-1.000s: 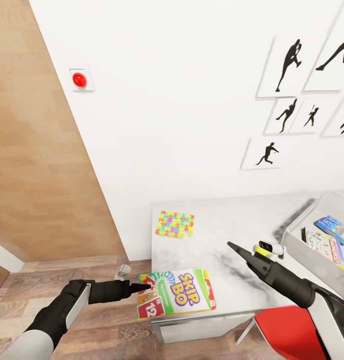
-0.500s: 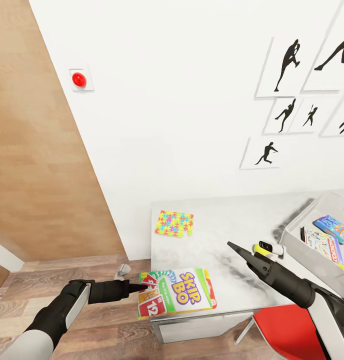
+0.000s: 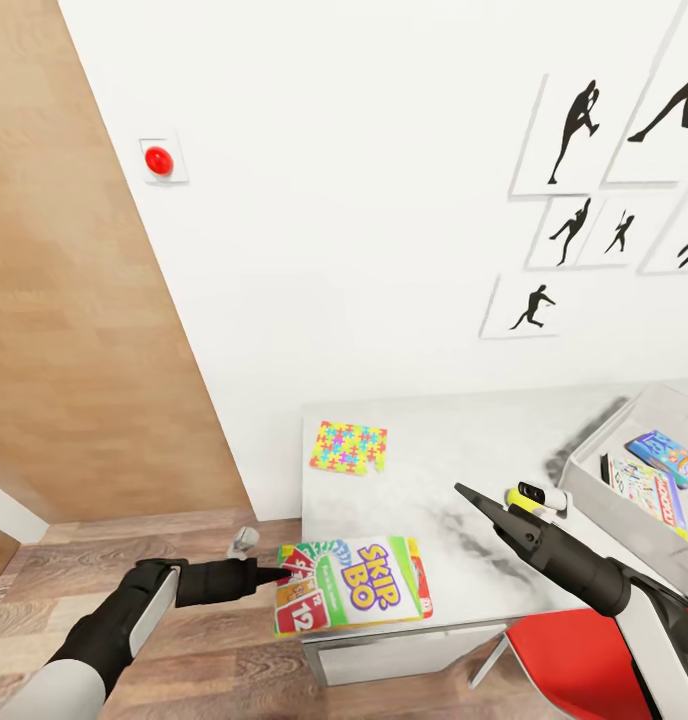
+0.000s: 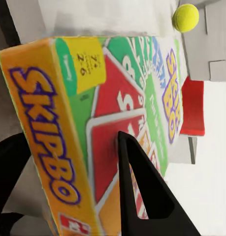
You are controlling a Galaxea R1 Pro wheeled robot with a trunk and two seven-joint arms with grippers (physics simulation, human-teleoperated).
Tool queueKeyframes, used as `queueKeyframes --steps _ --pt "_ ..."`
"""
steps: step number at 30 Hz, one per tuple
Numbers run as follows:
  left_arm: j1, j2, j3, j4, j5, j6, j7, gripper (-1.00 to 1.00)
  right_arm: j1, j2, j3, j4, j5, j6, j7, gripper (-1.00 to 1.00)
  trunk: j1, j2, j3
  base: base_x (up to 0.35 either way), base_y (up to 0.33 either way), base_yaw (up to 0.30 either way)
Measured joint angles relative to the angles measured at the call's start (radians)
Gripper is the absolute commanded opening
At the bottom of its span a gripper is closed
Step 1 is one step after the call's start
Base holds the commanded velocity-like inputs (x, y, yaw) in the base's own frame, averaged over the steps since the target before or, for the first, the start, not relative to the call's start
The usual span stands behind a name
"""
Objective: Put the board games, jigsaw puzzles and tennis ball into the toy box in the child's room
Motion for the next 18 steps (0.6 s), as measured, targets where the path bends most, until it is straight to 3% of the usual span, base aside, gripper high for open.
queueKeyframes --steps 4,18 --pt "0.000 0.012 0.002 0.000 -0.007 -0.001 -0.083 -1.00 0.000 0.000 0.000 0.000 -0.001 0.000 0.000 1.00 -0.015 0.028 0.013 0.000 0.000 0.000" --pt "-0.002 0.095 0.008 -0.001 -0.003 0.016 -0.189 -1.00 0.000 0.000 -0.001 0.000 0.001 0.000 0.000 1.00 -0.069 0.126 0.057 0.000 0.000 0.000"
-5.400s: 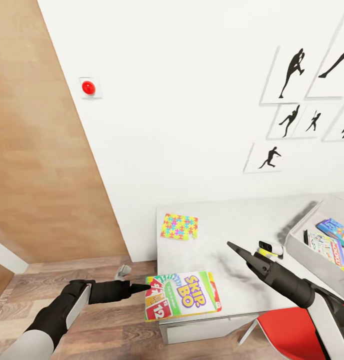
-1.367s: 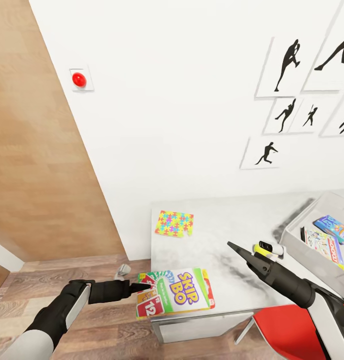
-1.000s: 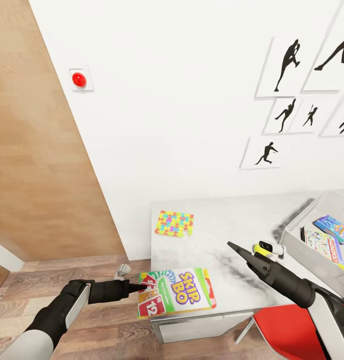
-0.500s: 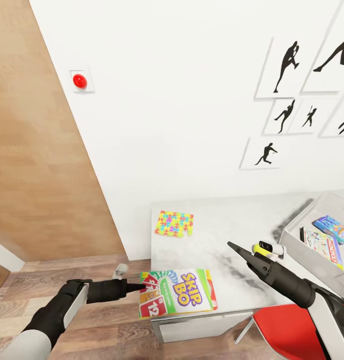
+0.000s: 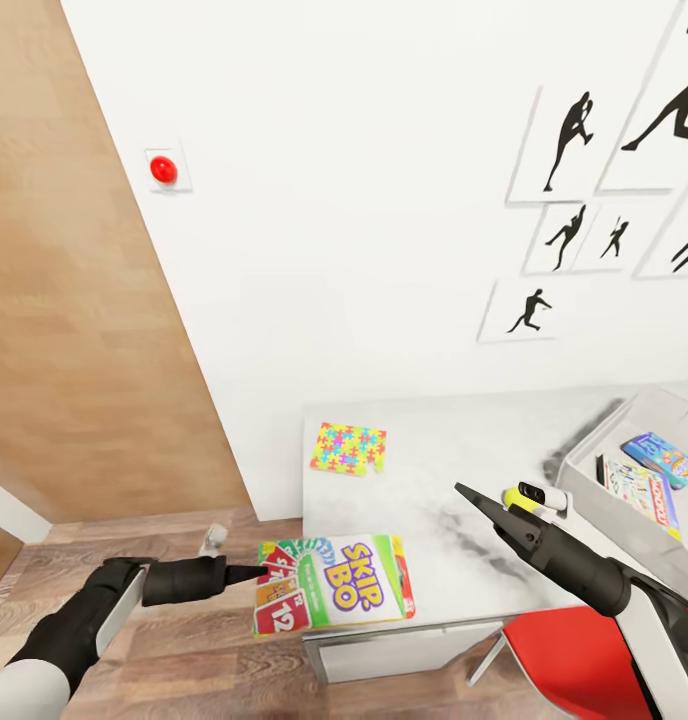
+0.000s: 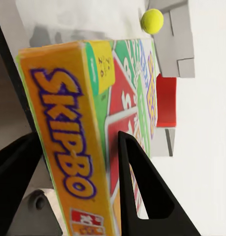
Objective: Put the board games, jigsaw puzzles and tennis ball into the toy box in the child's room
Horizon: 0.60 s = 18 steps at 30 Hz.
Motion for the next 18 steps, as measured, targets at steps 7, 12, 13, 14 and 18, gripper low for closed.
queueKeyframes --steps 7,12,13,14,18 --pt "-0.003 0.084 0.058 -0.001 0.003 0.032 -0.122 -1.00 0.000 0.000 0.000 0.000 0.000 0.000 0.000 1.00 -0.027 0.049 0.022 0.000 0.000 0.000" --pt "-0.005 0.190 0.087 -0.001 0.005 0.047 -0.306 -1.00 0.001 0.010 0.001 0.000 0.000 -0.002 0.000 1.00 -0.046 0.084 0.038 0.000 0.000 0.000" --pt "-0.005 0.196 0.088 -0.001 0.006 0.051 -0.306 -1.00 0.001 0.012 0.002 0.000 0.000 -0.002 -0.001 1.00 -0.050 0.091 0.041 0.000 0.000 0.000" --pt "-0.005 0.198 0.088 -0.001 0.007 0.053 -0.306 -1.00 0.001 0.013 0.003 0.000 0.000 -0.003 -0.002 1.00 -0.054 0.098 0.044 0.000 0.000 0.000" --pt "-0.005 0.211 0.089 -0.011 0.008 0.078 -0.305 -1.00 0.001 0.016 0.007 0.000 -0.001 -0.004 -0.006 1.00 -0.065 0.120 0.054 0.000 0.000 -0.020"
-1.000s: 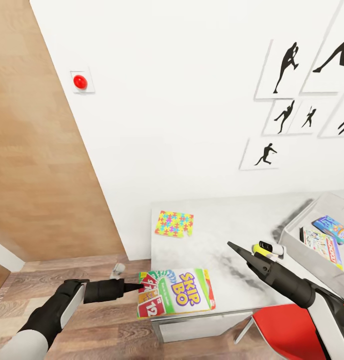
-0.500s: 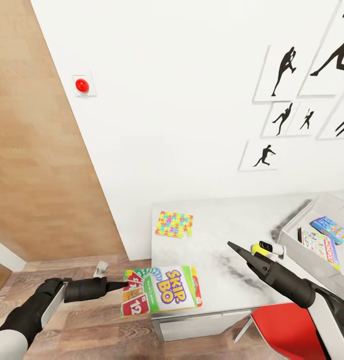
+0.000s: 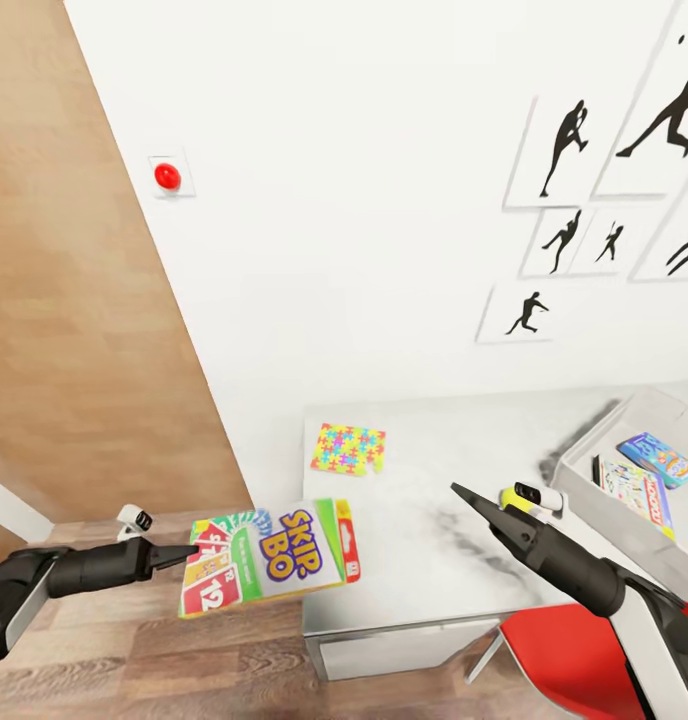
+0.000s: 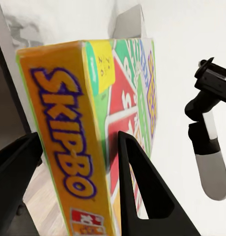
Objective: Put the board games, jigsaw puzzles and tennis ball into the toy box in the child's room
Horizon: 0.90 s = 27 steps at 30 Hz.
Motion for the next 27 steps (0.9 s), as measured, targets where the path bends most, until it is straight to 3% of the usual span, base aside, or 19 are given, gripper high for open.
queueKeyframes --steps 10,18,27 --pt "0.000 0.012 0.001 -0.031 0.001 0.023 0.000 -1.00 0.001 0.002 -0.004 0.000 0.000 -0.081 0.027 1.00 0.000 0.000 0.012 0.000 0.000 -0.136" --pt "0.000 0.050 0.001 -0.033 0.009 0.024 0.000 -1.00 0.001 0.002 -0.004 0.000 0.000 -0.094 0.066 1.00 0.000 0.000 0.023 0.000 0.000 -0.179" --pt "0.000 0.056 0.000 -0.034 0.014 0.024 0.000 -1.00 0.002 -0.005 -0.007 0.000 0.001 -0.117 0.128 1.00 0.000 0.000 0.036 0.000 0.000 -0.196"
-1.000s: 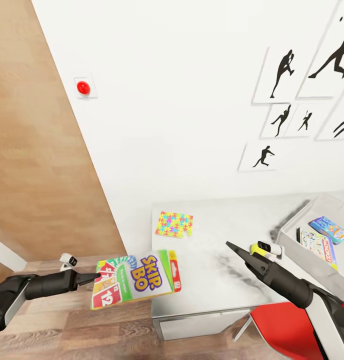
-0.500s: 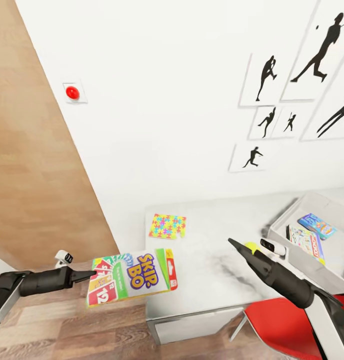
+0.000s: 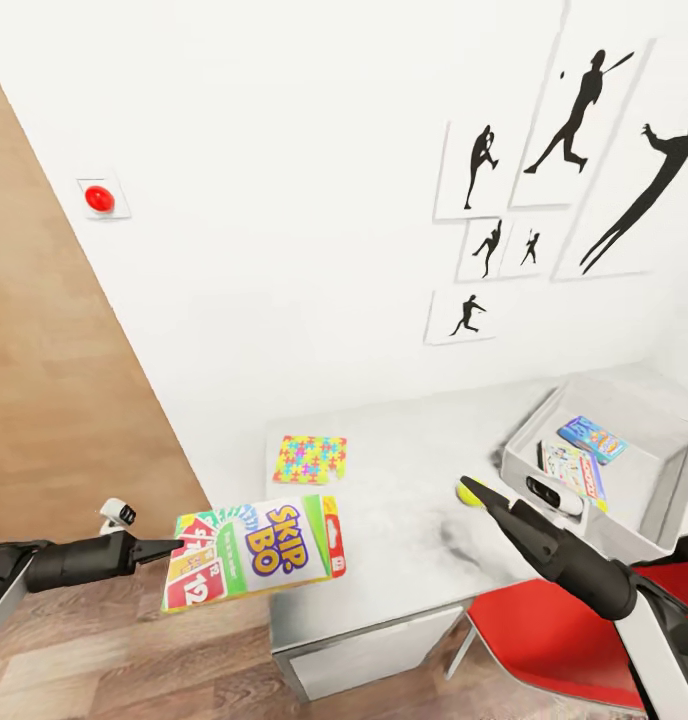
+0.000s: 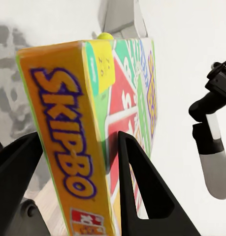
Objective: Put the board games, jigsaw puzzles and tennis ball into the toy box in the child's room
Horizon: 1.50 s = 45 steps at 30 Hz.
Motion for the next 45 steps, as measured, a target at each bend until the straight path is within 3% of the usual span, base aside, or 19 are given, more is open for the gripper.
queueKeyframes --steps 39,45 --pt "0.000 -0.002 -0.002 -0.009 -0.001 0.000 0.000 -1.00 0.001 -0.003 -0.004 0.004 0.001 -0.012 0.025 1.00 0.000 0.000 0.052 -0.058 0.000 -0.201" --pt "0.001 -0.002 -0.001 -0.015 -0.002 0.000 0.000 -1.00 0.001 -0.003 -0.022 0.009 0.001 -0.012 0.025 1.00 0.000 0.000 0.060 -0.006 0.000 -0.202"
